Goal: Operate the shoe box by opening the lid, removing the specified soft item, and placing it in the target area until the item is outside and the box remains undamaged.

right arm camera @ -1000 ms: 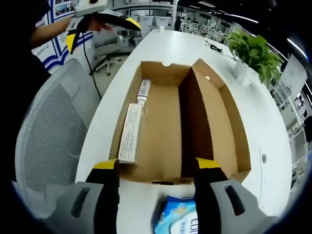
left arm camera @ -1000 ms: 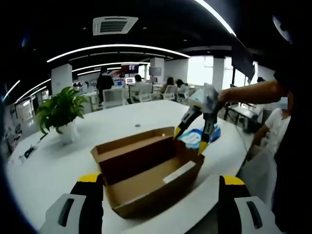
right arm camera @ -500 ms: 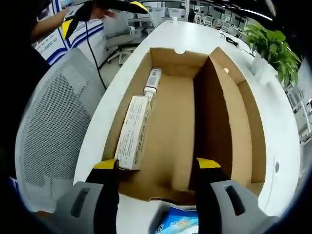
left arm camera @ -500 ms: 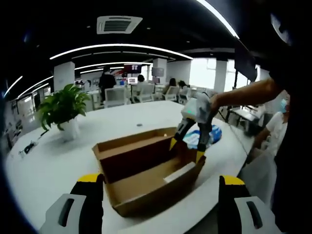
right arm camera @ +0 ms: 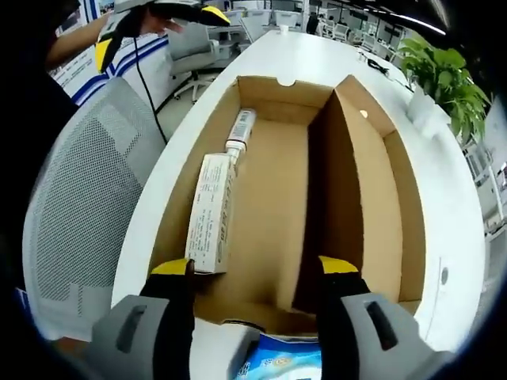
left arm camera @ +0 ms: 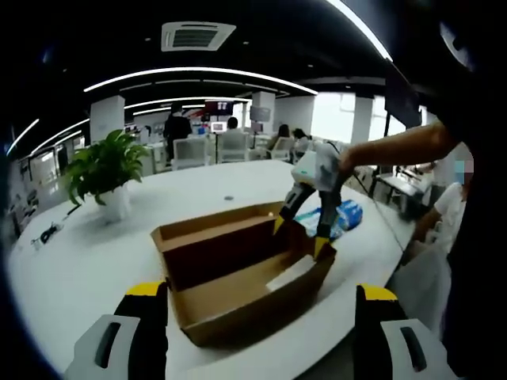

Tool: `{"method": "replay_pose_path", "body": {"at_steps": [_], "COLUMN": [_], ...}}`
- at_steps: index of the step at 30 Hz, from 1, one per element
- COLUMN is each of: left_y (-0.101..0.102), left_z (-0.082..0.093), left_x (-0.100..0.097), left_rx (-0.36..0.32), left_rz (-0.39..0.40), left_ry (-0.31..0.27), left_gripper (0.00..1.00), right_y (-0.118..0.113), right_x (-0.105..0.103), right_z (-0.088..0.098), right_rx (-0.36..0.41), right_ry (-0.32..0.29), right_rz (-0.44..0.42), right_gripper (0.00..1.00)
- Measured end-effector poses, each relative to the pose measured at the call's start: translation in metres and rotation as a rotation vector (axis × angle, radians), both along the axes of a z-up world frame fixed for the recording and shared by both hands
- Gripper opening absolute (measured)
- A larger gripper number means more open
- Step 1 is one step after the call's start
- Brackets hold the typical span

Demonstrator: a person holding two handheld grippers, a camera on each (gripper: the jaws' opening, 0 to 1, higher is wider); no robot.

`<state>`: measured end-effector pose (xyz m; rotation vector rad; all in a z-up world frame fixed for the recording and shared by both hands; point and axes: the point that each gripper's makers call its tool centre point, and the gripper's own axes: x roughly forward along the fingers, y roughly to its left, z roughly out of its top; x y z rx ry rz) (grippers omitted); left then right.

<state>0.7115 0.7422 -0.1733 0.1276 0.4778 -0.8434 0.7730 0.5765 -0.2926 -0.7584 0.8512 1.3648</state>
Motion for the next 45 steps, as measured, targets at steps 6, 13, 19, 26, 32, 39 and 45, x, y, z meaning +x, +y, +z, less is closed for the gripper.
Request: {"method": "replay_pose_path", "body": {"at_steps": [6,13,19,26,32,39,45], "left_y": [0.001,0.004,0.005,0.006,0.008,0.010,0.009], "left_z": [0.000,-0.002,-0.004,-0.005,-0.004,-0.006,-0.005], "left_x": [0.001,0.000,-0.003,-0.003,-0.003,-0.002,-0.004], "left_rx": [-0.003,0.006,0.004,0.002,0.003,-0.001,-0.005], "left_rz": [0.003,0.010,0.023,0.032,0.039,0.048,0.049], "left_ry": [-0.005,-0.005,0.000,-0.001,-0.005,-0.005,-0.007], "left_gripper": [1.00,1.00,1.00,0.99,0.99,0.99,0.99], "right_y": [0.011,0.015,0.017,0.018,0.022,0.023,0.025], "right_x": [-0.011,-0.020,-0.018,-0.014,-0.016,-0.016,-0.016], "right_z": [0.003,-0.010,-0.014,-0.015,-0.019,-0.020,-0.015], "right_rx": [0.034,0.012,0.011,0.017,0.008,0.003,0.021], "right_ry": [0.026,0.051,0.033,-0.007,-0.027,-0.048,-0.048], "right_rz": [0.005,0.027,0.038,0.029,0.031,0.054,0.026], "right_gripper": [0.53,0.48,0.40,0.25,0.19,0.17,0.16]}}
